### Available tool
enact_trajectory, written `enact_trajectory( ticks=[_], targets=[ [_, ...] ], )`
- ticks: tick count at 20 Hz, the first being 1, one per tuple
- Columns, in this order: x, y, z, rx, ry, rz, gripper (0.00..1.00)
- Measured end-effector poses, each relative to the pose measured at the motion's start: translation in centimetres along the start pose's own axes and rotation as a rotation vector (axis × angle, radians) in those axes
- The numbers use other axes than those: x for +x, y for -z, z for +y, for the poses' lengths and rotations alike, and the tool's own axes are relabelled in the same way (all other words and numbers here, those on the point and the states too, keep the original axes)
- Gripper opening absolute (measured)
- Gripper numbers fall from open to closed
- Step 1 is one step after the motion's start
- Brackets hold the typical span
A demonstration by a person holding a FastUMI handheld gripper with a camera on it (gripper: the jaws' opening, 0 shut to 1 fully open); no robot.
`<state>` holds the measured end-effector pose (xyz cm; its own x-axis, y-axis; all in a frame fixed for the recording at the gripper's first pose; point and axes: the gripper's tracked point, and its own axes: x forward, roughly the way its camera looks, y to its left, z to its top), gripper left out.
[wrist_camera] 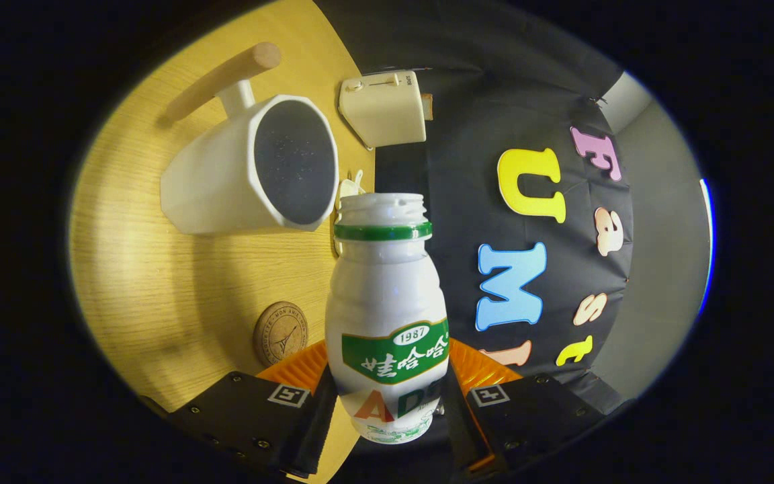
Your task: Take the bottle from table, then pour the juice into the cup, finally place the bottle on the coaster
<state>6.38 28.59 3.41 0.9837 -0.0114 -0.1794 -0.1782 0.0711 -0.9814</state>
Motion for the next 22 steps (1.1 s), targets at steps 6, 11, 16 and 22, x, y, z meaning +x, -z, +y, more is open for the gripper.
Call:
enact_trajectory(
  ticks=[6, 11, 16, 22],
  targets=[
    [-0.1, -0.6, -1.4, -0.081, 0.030, -0.003, 0.72],
    [-0.2, -0.7, -2.2, -0.131, 0.050, 0.001, 0.72],
    [-0.3, -1.0, -2.8, -0.188, 0.070, 0.001, 0.72],
    [-0.3, -1.1, -3.0, -0.218, 0.075, 0.004, 0.72]
  ],
)
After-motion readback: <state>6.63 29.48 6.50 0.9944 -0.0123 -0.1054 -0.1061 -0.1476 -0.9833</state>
